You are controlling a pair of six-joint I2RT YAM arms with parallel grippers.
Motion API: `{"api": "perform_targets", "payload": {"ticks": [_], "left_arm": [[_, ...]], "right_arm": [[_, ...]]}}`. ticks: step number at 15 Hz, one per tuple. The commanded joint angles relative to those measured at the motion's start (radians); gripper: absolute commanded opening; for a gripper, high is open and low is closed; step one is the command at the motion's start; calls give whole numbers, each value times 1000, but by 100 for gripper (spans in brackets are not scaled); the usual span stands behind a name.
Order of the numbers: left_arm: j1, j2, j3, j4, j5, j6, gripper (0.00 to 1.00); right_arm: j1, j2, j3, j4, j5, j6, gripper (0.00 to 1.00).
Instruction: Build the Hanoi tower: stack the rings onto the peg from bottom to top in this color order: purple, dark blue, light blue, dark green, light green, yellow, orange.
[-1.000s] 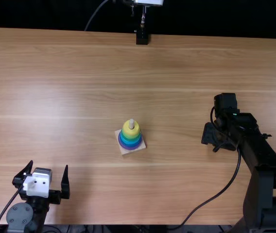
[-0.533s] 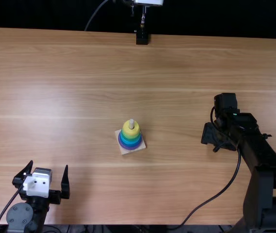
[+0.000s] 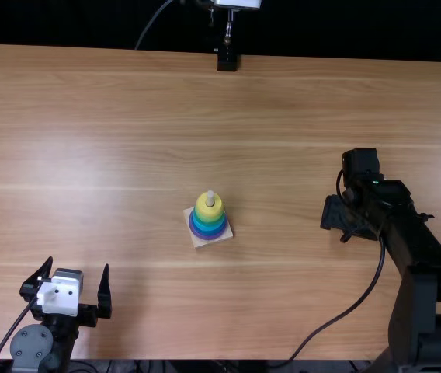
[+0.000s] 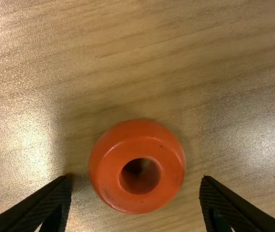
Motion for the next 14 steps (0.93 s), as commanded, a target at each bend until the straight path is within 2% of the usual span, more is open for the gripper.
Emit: {"api": "perform_targets", "payload": {"ticks": [1,4,7,9,11,12,13,14], "left_arm": [[13,-12,-106,-77,9,17,100],[13,-12,-106,-77,9,17,100],[13,-12,-106,-77,9,17,100],[13,-12,-106,-77,9,17,100],[13,-12,-106,-77,9,17,100],[13,-12,-106,-77,9,17,100],[13,-12,-106,-77,9,17,100],[13,-12,-106,-77,9,17,100]], "right_arm": [[1,11,20,-1,12,0,44],[1,11,11,-1,10,0,0],[4,11,9,-1,8,-4,0],[7,3,17,-1,6,-22,0],[7,-1,20,-1,8,-22,0],[7,-1,21,1,6,-19,61],[7,-1,18,3,8,-15,100],[6,0,18,3,12,-15,100]]}}
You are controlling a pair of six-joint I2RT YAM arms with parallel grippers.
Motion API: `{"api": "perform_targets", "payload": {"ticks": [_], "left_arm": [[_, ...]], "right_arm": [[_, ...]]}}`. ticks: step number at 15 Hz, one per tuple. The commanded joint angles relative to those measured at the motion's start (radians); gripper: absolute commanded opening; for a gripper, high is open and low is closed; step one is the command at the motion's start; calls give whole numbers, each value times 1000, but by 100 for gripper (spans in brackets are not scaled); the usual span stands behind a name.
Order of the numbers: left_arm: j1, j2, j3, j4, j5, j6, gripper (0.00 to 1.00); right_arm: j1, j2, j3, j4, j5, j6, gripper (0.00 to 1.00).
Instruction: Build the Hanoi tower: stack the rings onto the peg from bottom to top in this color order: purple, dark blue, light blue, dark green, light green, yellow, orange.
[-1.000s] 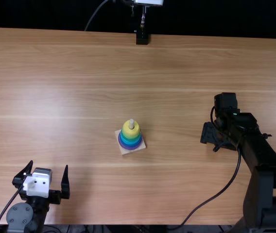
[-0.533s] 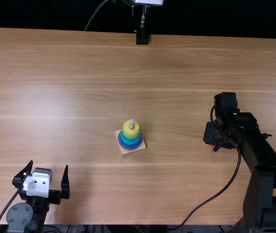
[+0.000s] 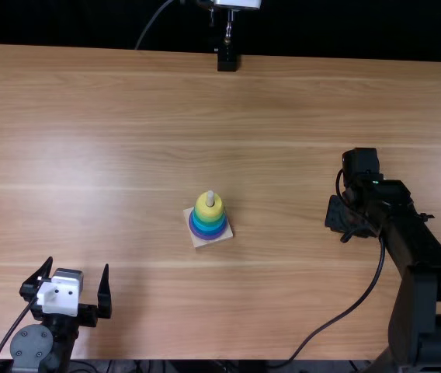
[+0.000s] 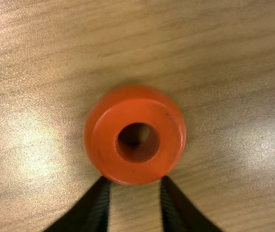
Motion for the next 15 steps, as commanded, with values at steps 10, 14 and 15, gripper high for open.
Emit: {"api": "perform_targets", "payload": {"ticks": [10,14,15], "left_arm": [[13,-12,-105,-77,9,17,100],[13,-12,-105,-77,9,17,100],[13,-12,-105,-77,9,17,100]], "right_arm": [[-20,24,62,86,11,-3,100],[-22,35,61,97,11,-3,100],[-22,55,62,99,11,-3,100]]}}
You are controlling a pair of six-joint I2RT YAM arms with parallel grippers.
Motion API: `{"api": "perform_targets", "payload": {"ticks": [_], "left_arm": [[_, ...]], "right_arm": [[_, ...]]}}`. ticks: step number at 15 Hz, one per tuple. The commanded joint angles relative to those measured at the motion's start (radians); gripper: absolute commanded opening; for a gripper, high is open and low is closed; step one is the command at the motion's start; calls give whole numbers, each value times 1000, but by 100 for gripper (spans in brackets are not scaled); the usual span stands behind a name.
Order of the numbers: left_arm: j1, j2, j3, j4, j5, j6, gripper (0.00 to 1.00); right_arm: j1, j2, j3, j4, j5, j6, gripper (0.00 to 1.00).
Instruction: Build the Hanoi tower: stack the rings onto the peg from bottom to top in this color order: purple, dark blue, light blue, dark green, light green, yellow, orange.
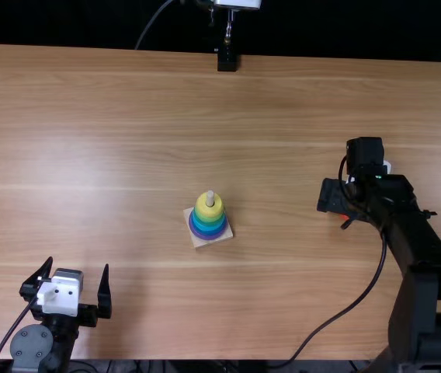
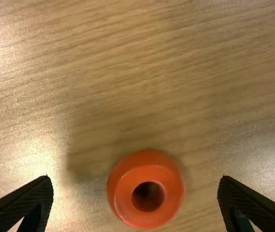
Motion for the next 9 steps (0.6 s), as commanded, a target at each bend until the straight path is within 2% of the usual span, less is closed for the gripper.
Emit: {"api": "perform_targets", "payload": {"ticks": [1,5,6,7,8,9], "left_arm": [[13,-12,-106,-77,8,17,100],[13,-12,-106,-77,8,17,100],[13,-12,-106,-77,8,17,100],[13,-12,-106,-77,8,17,100],[13,-12,-106,-77,8,17,100],[13,-12,-106,-77,8,17,100]], "right_arm": [[-12,47,18,2,11,-1,100],[-11,56,12,0,11,5,100],[-11,56,11,0,11,1,69],[-11,56,11,-6,11,1,28],[-11,56,11,-9,11,-1,10],[-11,56,9,-11,11,-1,0]]}}
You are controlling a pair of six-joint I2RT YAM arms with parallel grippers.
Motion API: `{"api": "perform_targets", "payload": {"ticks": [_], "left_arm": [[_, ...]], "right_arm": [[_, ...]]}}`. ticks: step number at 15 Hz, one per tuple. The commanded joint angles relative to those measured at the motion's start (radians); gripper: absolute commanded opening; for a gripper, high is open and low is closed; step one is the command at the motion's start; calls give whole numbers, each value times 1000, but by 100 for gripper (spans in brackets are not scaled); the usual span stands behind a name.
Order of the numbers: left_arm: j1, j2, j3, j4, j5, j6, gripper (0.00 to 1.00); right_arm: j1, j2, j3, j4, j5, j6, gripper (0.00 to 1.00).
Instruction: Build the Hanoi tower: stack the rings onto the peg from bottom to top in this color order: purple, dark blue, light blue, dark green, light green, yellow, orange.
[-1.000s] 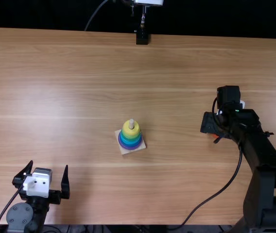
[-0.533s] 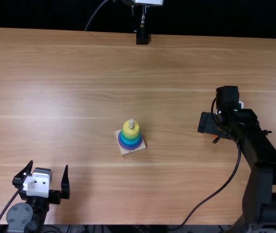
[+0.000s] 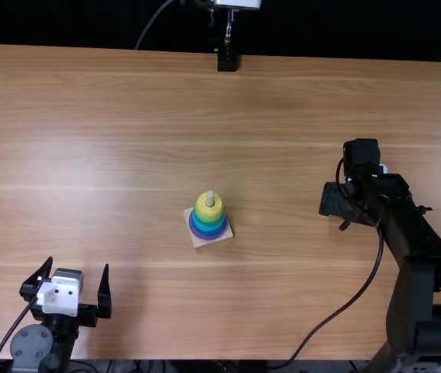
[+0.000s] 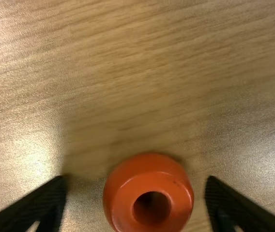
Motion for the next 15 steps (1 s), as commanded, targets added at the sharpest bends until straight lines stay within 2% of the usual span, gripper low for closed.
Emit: {"api": "perform_targets", "payload": {"ticks": [1,4,9,10,12,13,15], "left_arm": [[13,-12,-106,-76,8,17,100],[13,-12,-106,-76,8,17,100],[13,-12,-106,-76,8,17,100],[13,-12,-106,-76,8,17,100],[13,-12,-106,-78,8,17,100],[13,-12,-106,-76,8,17,100],[13,-12,-106,-76,8,17,100]], "right_arm": [[-11,27,5,-2,11,-2,0],[-11,27,5,-2,11,-50,0],[1,-54,101,-6,6,-52,0],[16,-88,119,-10,4,-46,0],[95,-173,139,-71,0,-55,0],[125,-209,165,-144,-5,-59,0],[216,-234,271,-354,-51,-57,0]]}}
